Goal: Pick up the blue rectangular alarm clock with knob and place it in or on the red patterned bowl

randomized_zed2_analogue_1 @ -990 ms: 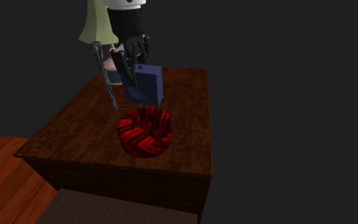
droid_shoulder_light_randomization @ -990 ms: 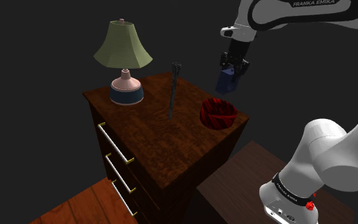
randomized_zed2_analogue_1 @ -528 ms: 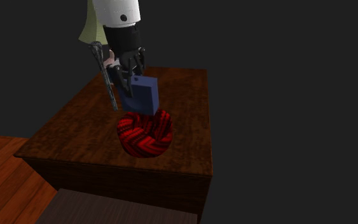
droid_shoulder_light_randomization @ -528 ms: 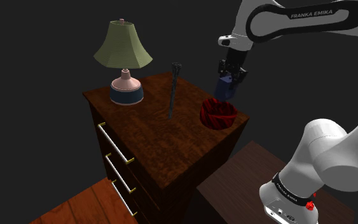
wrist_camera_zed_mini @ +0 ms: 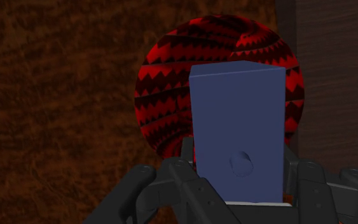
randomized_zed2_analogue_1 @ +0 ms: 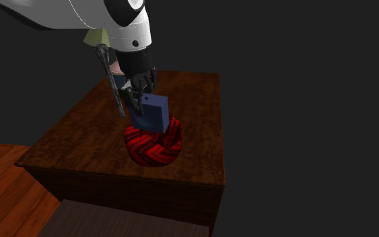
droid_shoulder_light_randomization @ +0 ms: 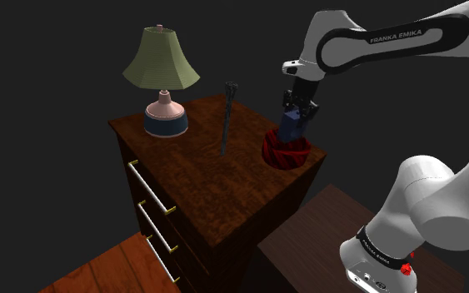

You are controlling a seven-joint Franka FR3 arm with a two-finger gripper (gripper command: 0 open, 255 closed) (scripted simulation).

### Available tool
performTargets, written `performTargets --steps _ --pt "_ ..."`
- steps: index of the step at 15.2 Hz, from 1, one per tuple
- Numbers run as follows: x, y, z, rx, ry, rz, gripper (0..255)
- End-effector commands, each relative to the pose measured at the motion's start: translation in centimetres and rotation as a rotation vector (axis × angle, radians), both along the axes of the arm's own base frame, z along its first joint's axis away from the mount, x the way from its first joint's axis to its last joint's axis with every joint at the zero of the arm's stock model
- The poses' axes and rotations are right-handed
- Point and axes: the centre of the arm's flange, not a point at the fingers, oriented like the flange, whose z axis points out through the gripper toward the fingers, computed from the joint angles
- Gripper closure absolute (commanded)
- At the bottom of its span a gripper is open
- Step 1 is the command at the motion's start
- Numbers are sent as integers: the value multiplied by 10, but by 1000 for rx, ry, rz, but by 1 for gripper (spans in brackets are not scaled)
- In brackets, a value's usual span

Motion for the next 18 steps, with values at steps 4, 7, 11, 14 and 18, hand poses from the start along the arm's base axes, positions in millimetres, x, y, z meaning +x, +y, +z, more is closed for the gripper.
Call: performTargets --steps 4,7,11,14,18 --pt "0 0 -17 0 -1 0 255" --pt "0 0 -17 0 -1 0 255" --pt "0 0 -17 0 -1 0 0" --pt "0 0 -17 0 -1 0 0" --pt "0 0 10 0 -1 0 0"
